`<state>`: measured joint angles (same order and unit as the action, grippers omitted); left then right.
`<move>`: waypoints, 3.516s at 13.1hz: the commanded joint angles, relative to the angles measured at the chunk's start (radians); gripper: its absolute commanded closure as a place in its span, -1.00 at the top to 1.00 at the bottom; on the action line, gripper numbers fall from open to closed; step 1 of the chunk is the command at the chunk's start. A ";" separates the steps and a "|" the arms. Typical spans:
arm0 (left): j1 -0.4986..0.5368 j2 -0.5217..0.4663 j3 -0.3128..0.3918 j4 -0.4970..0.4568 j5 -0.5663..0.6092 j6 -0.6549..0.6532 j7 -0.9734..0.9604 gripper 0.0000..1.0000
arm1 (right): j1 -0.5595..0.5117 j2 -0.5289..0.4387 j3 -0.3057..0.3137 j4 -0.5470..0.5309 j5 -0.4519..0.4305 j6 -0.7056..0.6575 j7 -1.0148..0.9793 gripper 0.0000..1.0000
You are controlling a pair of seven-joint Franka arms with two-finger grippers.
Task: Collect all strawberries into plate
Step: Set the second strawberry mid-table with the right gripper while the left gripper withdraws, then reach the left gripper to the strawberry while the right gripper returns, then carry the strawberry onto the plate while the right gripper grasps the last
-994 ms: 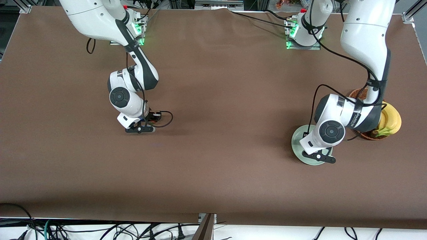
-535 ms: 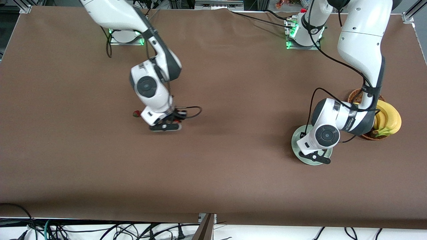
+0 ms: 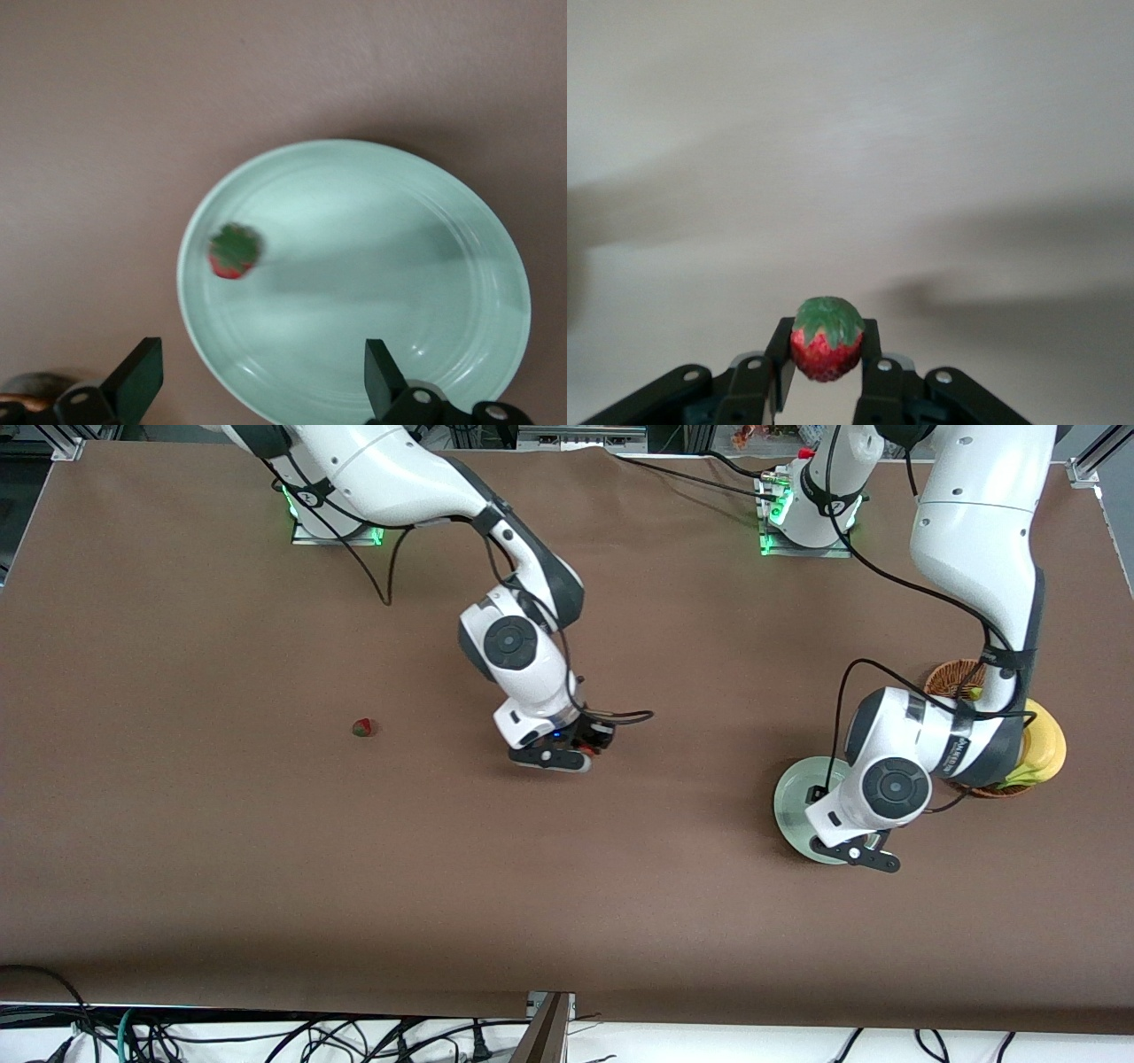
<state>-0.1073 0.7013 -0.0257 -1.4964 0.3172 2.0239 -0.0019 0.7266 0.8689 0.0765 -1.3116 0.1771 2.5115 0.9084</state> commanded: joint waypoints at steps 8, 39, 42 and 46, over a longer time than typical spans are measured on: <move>0.009 -0.020 -0.010 0.048 -0.466 -0.017 0.026 1.00 | 0.146 0.223 0.014 0.130 0.013 0.449 0.204 0.31; -0.287 -0.204 -0.036 -0.585 -0.331 0.486 -0.575 -0.89 | -0.082 -0.493 -0.478 -0.741 0.010 -0.283 -0.899 -0.09; -0.258 -0.233 -0.023 -0.527 -0.328 0.388 -0.560 -1.00 | -0.084 -0.493 -0.486 -0.810 0.015 -0.200 -0.913 -0.09; -0.131 -0.226 -0.019 -0.273 -0.297 0.037 -0.252 -0.90 | -0.084 -0.479 -0.486 -0.818 0.053 -0.184 -0.913 -0.09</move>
<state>-0.2980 0.4725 -0.0378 -1.8681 -0.0023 2.1715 -0.3937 0.6346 0.4127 -0.4048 -2.0994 0.1923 2.3105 0.0179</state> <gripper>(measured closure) 0.617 0.542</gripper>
